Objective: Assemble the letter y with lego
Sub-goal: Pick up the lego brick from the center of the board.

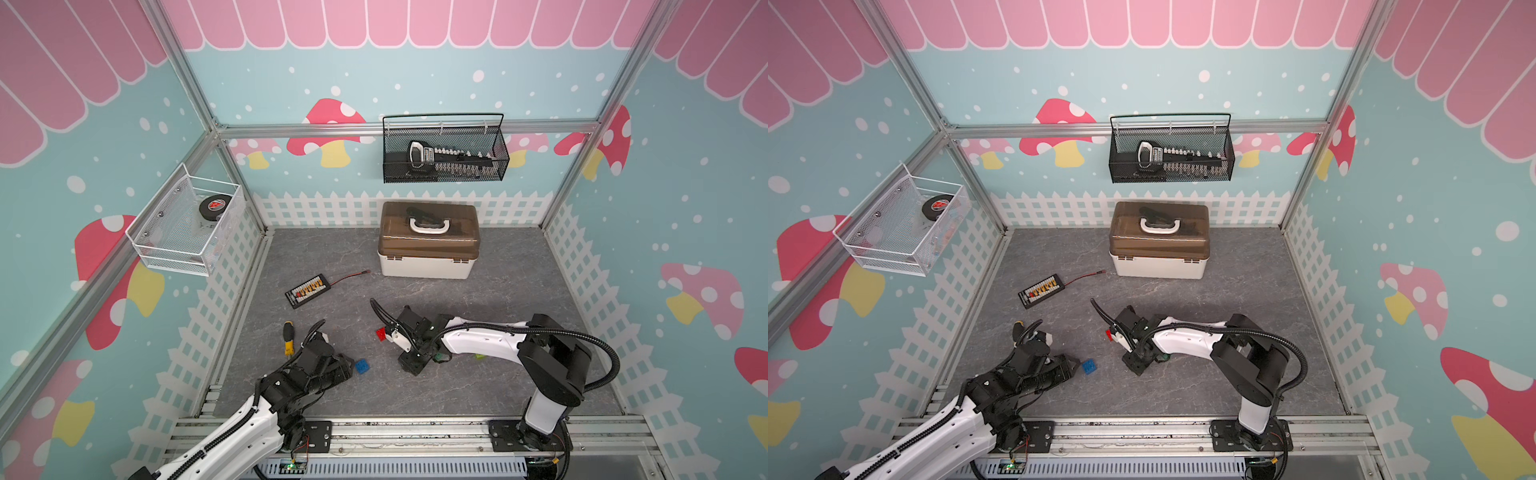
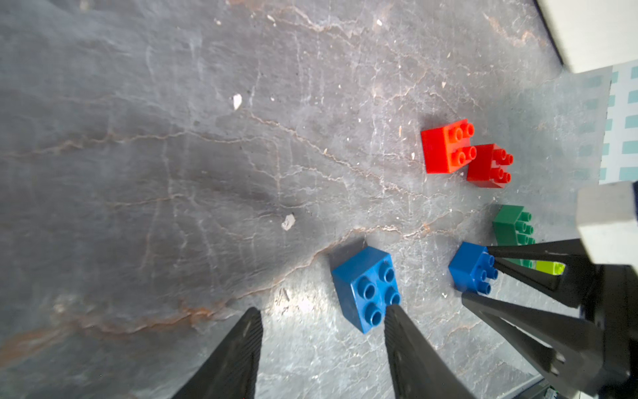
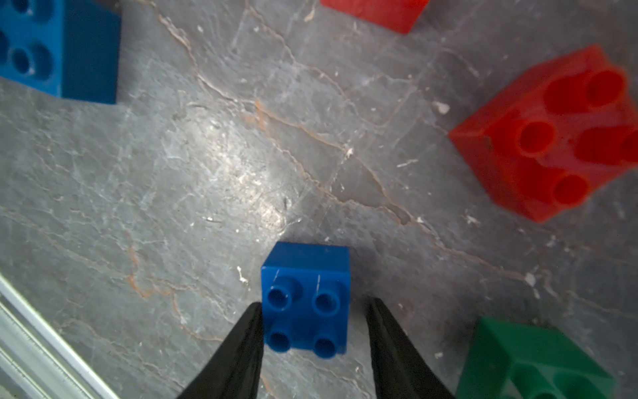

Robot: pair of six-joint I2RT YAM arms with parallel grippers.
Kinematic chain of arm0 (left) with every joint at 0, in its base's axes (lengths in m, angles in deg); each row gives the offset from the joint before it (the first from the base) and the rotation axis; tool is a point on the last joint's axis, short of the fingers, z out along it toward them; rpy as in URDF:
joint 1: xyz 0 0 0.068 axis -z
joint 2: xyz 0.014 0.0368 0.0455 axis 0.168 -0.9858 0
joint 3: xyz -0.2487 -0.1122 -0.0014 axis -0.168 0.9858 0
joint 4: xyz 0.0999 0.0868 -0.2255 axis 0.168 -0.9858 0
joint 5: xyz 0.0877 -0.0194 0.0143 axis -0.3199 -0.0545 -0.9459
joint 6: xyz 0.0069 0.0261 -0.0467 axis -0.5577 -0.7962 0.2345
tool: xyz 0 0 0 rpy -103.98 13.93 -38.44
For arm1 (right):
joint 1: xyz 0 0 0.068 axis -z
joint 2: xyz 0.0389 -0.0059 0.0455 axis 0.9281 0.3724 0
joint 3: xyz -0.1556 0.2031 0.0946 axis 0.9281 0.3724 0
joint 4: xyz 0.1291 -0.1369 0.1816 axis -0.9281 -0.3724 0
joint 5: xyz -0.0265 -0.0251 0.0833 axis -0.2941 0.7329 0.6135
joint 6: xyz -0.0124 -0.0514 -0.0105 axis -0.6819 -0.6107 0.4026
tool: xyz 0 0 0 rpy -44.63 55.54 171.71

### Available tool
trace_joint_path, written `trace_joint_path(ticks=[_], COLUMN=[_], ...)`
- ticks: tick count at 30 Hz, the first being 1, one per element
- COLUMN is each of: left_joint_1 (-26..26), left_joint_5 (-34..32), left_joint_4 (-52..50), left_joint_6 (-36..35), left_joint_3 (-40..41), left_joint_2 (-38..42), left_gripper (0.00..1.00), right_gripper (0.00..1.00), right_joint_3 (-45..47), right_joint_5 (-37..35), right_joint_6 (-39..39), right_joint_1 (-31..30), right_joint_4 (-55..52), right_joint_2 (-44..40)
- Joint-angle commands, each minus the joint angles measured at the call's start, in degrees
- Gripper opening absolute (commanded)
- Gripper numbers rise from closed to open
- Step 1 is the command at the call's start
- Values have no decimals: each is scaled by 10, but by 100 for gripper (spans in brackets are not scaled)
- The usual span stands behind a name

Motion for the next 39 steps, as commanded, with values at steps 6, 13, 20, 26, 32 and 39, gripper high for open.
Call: trace_joint_path(ticks=[6,13,20,26,32,39], left_joint_1=[3,2,-2,-30,-72,-82], left_joint_5=[-38,-45,-57,-41,30,70], left_joint_4=[65,91,109,150,224,257], left_joint_6=[33,12,10,-20,-75,-121], left_joint_3=[-13,-46,-61,-85,-139,-235], left_joint_2=[-26,-89,-121,-184,-309,-472], left_gripper=[59,59,59,60,46,42], right_gripper=[39,41,26,25,25,25], right_joint_3=[-23,-31,-25,-22,13,46], right_joint_5=[-23,-26,-26,-44,-40,-47], right_joint_6=[-4,-8,-6,0,27,43], right_joint_1=[-10,-13,-14,-7,17,31], right_joint_4=[-7,-9,-8,-7,9,12], right_joint_2=[20,25,16,-18,-74,-130])
